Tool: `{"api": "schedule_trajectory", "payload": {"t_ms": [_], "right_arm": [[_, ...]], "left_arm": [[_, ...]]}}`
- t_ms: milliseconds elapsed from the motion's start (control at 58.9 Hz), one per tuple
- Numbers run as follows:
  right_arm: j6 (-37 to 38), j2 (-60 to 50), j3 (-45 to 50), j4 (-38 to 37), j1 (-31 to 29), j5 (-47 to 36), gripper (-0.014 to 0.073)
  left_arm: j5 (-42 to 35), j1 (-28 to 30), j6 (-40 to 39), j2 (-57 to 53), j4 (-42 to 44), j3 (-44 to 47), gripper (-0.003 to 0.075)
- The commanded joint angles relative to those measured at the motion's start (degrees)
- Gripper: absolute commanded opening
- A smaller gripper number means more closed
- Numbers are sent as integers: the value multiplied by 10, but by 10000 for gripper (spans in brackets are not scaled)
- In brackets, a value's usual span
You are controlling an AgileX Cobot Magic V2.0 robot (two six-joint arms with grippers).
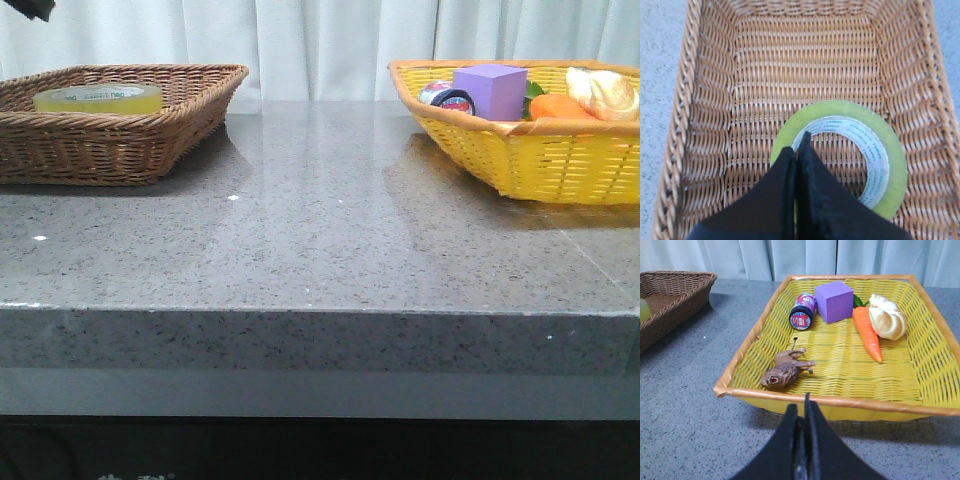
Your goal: Transfer tape with both arms
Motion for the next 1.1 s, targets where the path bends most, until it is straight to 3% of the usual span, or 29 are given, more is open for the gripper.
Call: {"api": "schedule_trajectory", "payload": {"t_ms": [0, 391, 578, 833, 1087], "right_arm": [[-7, 3, -15, -2, -3, -47, -58], [-7, 3, -15, -2, -3, -47, -58], [-7, 3, -15, -2, -3, -47, -58], [-7, 3, -15, -2, -3, -47, -58], [-7, 3, -15, -2, -3, -47, -58]], "left_arm": [[-53, 0, -3, -70, -3, 13, -20], [-181, 0, -3, -356, -10, 348, -20], [-193, 0, -3, -511, -11, 491, -20], [-191, 0, -3, -729, -20, 626, -20], [-190, 0, -3, -886, -20, 691, -20]]}}
